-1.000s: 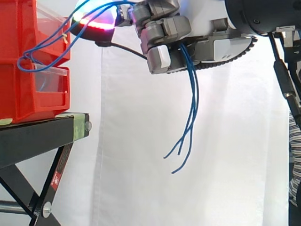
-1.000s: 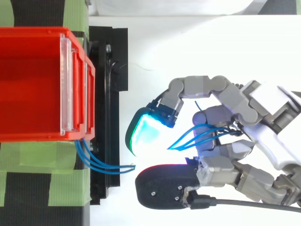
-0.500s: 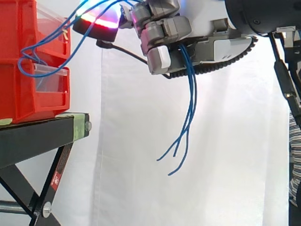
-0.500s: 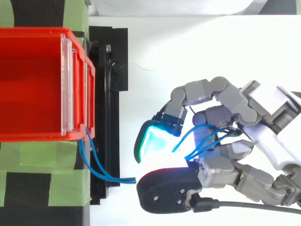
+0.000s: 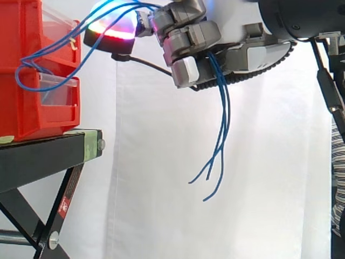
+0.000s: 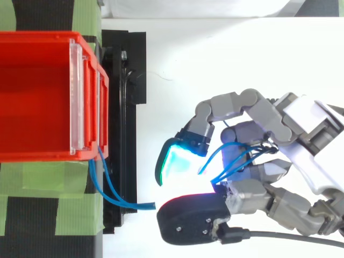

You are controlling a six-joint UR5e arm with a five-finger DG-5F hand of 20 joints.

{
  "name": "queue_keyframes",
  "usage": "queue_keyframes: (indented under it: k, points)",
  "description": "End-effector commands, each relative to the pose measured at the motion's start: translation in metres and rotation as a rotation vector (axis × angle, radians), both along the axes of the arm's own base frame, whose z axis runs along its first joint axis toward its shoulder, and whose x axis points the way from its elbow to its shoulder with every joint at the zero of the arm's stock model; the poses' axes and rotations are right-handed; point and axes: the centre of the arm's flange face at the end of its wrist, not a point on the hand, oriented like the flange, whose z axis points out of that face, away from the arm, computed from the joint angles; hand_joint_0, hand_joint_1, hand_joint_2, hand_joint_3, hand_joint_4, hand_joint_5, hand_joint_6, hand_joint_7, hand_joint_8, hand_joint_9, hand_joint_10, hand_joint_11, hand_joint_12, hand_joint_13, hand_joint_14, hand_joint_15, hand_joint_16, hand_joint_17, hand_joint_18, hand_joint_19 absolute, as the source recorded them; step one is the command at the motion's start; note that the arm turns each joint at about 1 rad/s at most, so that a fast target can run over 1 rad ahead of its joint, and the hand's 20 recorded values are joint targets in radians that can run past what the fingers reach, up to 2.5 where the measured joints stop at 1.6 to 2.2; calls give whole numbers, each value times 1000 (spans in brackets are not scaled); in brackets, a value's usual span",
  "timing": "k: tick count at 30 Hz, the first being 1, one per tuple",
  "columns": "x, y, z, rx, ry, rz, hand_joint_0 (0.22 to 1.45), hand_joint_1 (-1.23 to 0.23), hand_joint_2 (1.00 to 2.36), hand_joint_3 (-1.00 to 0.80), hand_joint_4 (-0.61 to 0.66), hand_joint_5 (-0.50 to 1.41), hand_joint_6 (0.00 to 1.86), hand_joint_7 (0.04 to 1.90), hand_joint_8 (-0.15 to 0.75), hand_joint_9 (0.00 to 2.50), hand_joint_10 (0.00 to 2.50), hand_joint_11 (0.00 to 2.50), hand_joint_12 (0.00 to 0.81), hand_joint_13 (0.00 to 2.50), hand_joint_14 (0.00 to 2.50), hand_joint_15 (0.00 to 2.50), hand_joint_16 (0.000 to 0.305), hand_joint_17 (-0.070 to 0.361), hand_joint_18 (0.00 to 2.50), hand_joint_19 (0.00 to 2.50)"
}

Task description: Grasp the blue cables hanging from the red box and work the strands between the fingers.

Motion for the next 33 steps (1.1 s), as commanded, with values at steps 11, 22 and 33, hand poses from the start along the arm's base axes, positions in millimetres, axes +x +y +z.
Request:
queue_keyframes:
  k: [11, 22, 33]
  points:
    - [0, -1, 0, -2, 3, -2, 836, -682, 1000, -1000, 262, -41, 200, 1316, 384, 987, 2500, 2500, 419, 1081, 2500, 1644, 46, 104, 1462, 1184]
    - [0, 1, 0, -2, 3, 1, 930, -699, 1010, -766, 271, -135, 623, 1165, 384, 987, 2500, 2500, 419, 1081, 2500, 1644, 46, 104, 1462, 1184]
    - [4, 10, 0, -86, 43, 113, 911, -669, 1008, -807, 270, -137, 641, 1154, 384, 987, 2500, 2500, 419, 1081, 2500, 1644, 46, 104, 1462, 1184]
